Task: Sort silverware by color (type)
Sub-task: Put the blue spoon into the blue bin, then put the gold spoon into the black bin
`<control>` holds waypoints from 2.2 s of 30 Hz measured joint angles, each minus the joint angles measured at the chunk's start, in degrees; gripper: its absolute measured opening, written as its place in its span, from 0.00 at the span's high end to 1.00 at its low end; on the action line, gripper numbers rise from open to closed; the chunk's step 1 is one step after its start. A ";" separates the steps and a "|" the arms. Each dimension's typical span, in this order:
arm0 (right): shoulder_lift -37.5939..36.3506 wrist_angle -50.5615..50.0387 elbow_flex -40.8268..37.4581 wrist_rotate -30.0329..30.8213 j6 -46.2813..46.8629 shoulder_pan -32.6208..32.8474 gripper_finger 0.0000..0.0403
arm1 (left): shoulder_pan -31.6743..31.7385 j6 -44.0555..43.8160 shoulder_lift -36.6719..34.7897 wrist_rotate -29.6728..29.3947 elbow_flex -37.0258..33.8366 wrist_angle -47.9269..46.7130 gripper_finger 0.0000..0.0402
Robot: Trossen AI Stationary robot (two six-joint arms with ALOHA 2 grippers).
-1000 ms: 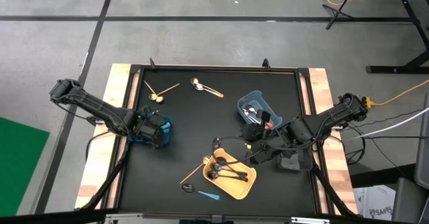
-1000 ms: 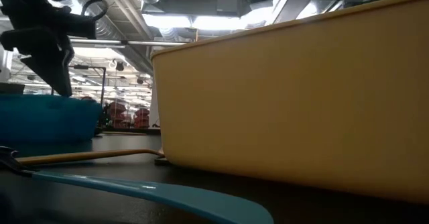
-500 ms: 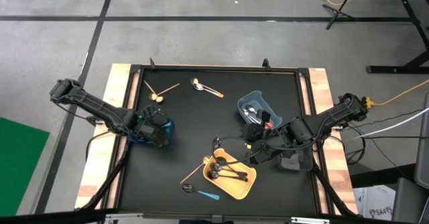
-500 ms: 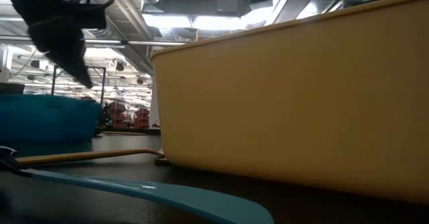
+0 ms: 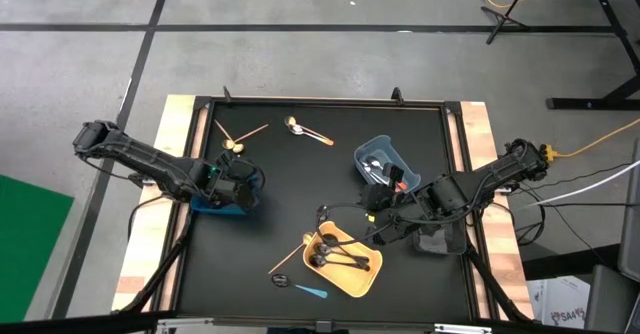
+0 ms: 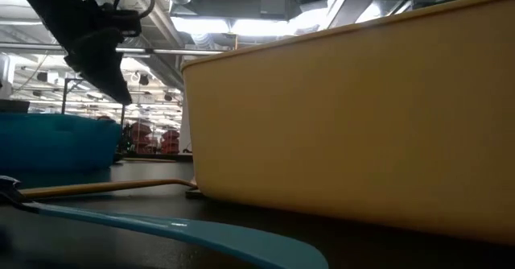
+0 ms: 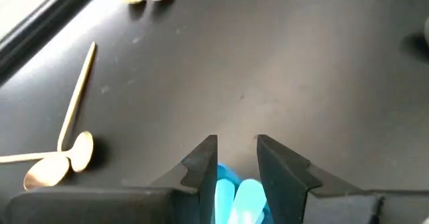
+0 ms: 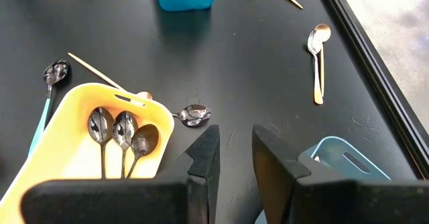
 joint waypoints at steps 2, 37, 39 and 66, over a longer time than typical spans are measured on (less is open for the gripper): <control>0.00 0.00 0.00 0.00 0.00 0.00 0.81 | 0.14 0.01 0.98 0.77 -0.20 -0.10 0.75; 0.00 0.12 0.00 -0.24 0.00 -0.02 0.81 | 0.09 -0.03 3.51 2.97 -2.20 -1.57 0.75; 0.00 0.46 0.00 -0.15 -0.22 -0.02 0.81 | 0.09 -0.03 3.51 2.97 -2.20 -1.57 0.75; 0.00 3.89 0.00 0.22 -2.95 -1.90 0.81 | -10.50 3.17 6.56 15.36 5.05 24.88 0.75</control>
